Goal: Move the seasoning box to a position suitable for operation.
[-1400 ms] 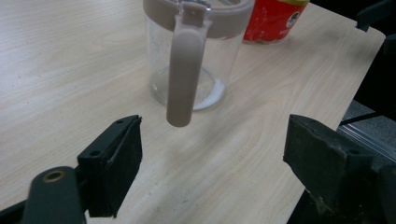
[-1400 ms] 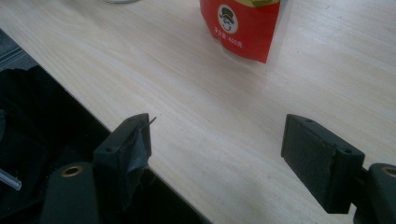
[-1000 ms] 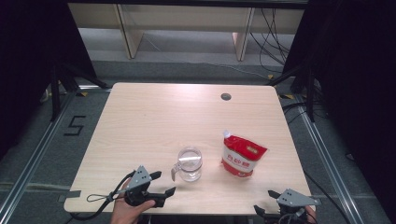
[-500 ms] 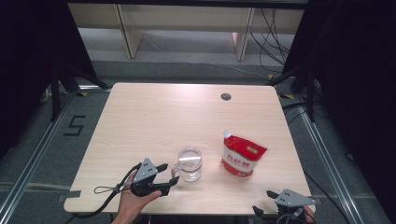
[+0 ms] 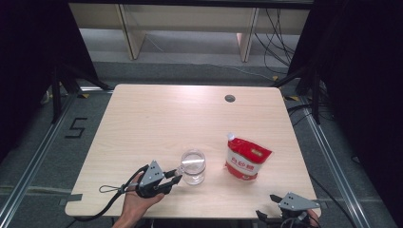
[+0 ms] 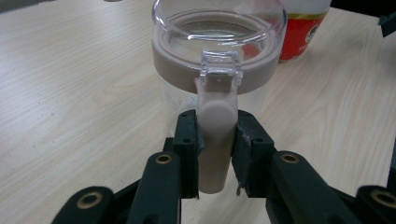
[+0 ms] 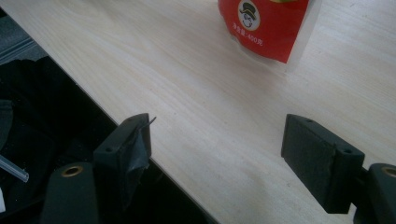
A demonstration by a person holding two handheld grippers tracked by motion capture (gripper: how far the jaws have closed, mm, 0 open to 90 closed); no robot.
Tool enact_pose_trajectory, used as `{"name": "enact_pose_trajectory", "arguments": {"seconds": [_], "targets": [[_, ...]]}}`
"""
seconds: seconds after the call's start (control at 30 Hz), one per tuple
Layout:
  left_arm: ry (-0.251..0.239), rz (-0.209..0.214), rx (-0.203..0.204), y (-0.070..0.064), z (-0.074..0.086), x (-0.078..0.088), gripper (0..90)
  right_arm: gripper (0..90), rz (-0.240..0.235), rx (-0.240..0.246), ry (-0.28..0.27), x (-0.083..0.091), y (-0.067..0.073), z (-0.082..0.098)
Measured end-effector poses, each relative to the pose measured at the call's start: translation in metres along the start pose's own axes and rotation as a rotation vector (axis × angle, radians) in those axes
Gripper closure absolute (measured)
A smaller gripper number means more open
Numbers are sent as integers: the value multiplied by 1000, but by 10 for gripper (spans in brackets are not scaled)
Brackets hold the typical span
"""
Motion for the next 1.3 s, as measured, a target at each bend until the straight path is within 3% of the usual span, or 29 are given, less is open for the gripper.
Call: {"name": "enact_pose_trajectory", "arguments": {"seconds": [0.07, 0.13, 0.2, 0.27, 0.33, 0.37, 0.4, 0.43, 0.47, 0.8, 0.87, 1.03, 1.1, 1.3], "targets": [[-1, 8, 5, -1, 0, 0, 726, 251, 0, 0, 0, 0, 0, 0], [11, 39, -24, 0, 1, 1, 728, 252, -3, 1, -1, 0, 0, 0], [-1, 51, -17, -1, 1, 1, 729, 251, -9, 4, 2, -1, 0, 0], [0, 74, -38, -2, 1, 2, 730, 252, -9, 10, 4, 0, 1, 0], [-7, 93, -25, -5, 1, 1, 729, 252, -11, -4, 6, 0, 2, 0], [3, 97, -45, -5, 2, 3, 729, 252, -11, -4, 6, 0, 2, 0], [-1, 124, -48, -9, 3, 3, 729, 252, -8, 28, -9, 0, 0, -1], [-1, 124, -48, -9, 3, 3, 730, 252, -8, 28, -9, 0, 0, -1], [-4, 146, -53, -13, 3, 5, 729, 252, -9, -10, 0, 0, 2, 0], [10, 223, -101, -13, 5, 9, 728, 253, -25, 0, -12, 0, 3, -2], [15, 220, -85, -12, 5, 9, 724, 253, -26, 3, -20, 1, 4, -3], [28, 199, -91, -8, 5, 9, 708, 253, -31, 6, -19, -1, 4, -4], [23, 200, -69, -9, 5, 8, 714, 253, -30, 8, -21, 0, 4, -4], [24, 188, -77, -6, 6, 8, 724, 253, -34, 5, -26, -1, 4, -4]]}}
Point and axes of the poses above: each handheld gripper's, and its own axes: x roughly backward along the jaws, z roughly out of its underside, y roughly to its left, the point moved 7 cm from there along -x, roughly forward along the jaws, and after that the axes turned 1 degree about -x, right-handed, at the moved point
